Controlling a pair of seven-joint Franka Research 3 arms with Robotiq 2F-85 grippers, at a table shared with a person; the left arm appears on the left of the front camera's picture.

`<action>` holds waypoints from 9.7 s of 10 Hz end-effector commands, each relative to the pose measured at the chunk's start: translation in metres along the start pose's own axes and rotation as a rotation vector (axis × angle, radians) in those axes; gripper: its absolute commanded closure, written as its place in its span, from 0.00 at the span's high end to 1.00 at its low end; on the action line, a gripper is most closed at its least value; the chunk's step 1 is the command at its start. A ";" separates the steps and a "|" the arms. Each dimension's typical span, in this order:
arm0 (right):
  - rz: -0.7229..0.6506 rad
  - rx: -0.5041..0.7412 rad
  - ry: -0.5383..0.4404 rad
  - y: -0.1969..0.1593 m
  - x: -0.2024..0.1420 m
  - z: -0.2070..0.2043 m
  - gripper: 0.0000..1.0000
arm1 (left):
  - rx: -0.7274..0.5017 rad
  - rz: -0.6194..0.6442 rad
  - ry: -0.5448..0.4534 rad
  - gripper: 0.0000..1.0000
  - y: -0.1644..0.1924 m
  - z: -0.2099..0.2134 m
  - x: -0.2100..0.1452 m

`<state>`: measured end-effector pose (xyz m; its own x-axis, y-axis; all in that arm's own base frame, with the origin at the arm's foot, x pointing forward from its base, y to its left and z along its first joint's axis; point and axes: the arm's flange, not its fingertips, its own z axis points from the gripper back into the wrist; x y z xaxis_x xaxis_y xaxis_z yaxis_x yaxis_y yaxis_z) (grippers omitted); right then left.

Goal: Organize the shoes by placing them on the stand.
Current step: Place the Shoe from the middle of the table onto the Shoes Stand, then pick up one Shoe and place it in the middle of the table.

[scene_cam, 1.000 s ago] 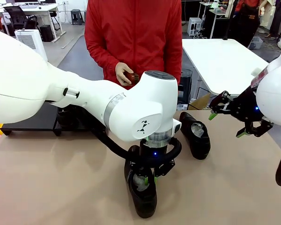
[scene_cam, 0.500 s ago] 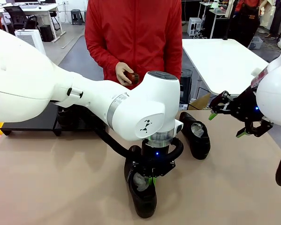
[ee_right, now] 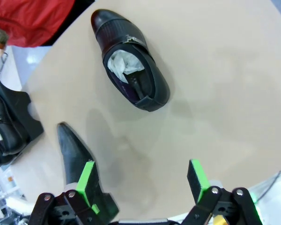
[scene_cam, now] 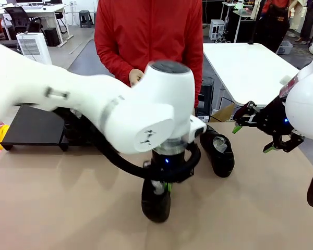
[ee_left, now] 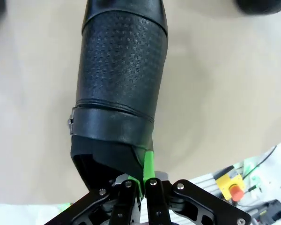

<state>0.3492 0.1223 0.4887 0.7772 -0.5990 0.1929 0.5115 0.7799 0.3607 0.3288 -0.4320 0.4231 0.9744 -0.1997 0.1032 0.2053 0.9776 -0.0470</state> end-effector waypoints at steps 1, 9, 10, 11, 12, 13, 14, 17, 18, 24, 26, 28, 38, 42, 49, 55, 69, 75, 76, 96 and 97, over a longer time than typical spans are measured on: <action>0.012 0.027 0.021 -0.001 0.002 0.000 1.00 | -0.041 -0.072 -0.239 0.00 0.051 0.056 -0.004; 0.012 0.027 0.021 -0.001 0.002 0.000 1.00 | 0.250 -0.159 -0.390 0.00 0.218 0.196 0.056; 0.012 0.027 0.021 -0.001 0.002 0.000 1.00 | 0.279 -0.121 -0.381 0.00 0.245 0.198 0.065; 0.012 0.027 0.021 -0.001 0.002 0.000 1.00 | 0.293 -0.074 -0.385 0.00 0.271 0.194 0.069; 0.012 0.027 0.021 -0.001 0.002 0.000 1.00 | 0.281 -0.050 -0.401 0.00 0.285 0.189 0.069; 0.012 0.027 0.021 -0.001 0.002 0.000 1.00 | 0.252 -0.045 -0.397 0.00 0.294 0.185 0.069; 0.012 0.027 0.021 -0.001 0.002 0.000 1.00 | 0.219 -0.045 -0.362 0.00 0.296 0.181 0.067; 0.012 0.027 0.021 -0.001 0.002 0.000 1.00 | 0.275 -0.036 -0.368 0.00 0.295 0.188 0.071; 0.012 0.027 0.021 -0.001 0.002 0.000 1.00 | 0.275 -0.036 -0.368 0.00 0.295 0.188 0.071; 0.012 0.027 0.021 -0.001 0.002 0.000 1.00 | 0.389 0.126 -0.240 0.00 0.355 0.164 0.101; 0.012 0.027 0.021 -0.001 0.002 0.000 1.00 | 0.467 0.167 -0.248 0.00 0.404 0.135 0.131; 0.012 0.027 0.021 -0.001 0.002 0.000 1.00 | 0.461 0.193 -0.244 0.00 0.447 0.108 0.154; 0.012 0.027 0.021 -0.001 0.002 0.000 1.00 | 0.540 0.235 -0.275 0.00 0.480 0.043 0.164; 0.012 0.027 0.021 -0.001 0.002 0.000 1.00 | 0.538 0.230 -0.312 0.00 0.481 0.030 0.160; 0.012 0.027 0.021 -0.001 0.002 0.000 1.00 | 0.549 0.226 -0.299 0.27 0.481 0.014 0.162; 0.012 0.027 0.021 -0.001 0.002 0.000 1.00 | 0.524 0.291 -0.340 1.00 0.483 0.019 0.155; 0.012 0.027 0.021 -0.001 0.002 0.000 1.00 | 0.493 0.279 -0.413 1.00 0.459 0.068 0.138; 0.012 0.027 0.021 -0.001 0.002 0.000 1.00 | 0.425 -0.032 -0.681 1.00 0.366 0.121 0.075; 0.012 0.027 0.021 -0.001 0.002 0.000 1.00 | 0.385 -0.119 -0.634 1.00 0.347 0.121 0.068; 0.629 -0.240 0.243 0.113 0.066 -0.202 1.00 | 0.116 -0.296 -0.263 1.00 0.316 0.100 0.053; 0.633 -0.251 0.245 0.116 0.068 -0.209 1.00 | 0.116 -0.296 -0.263 1.00 0.316 0.100 0.053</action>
<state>0.5258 0.2075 0.3522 0.9975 -0.0156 0.0685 0.0130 0.9992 0.0382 0.4373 -0.1296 0.5121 0.8140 -0.4678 0.3443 0.4471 0.8830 0.1426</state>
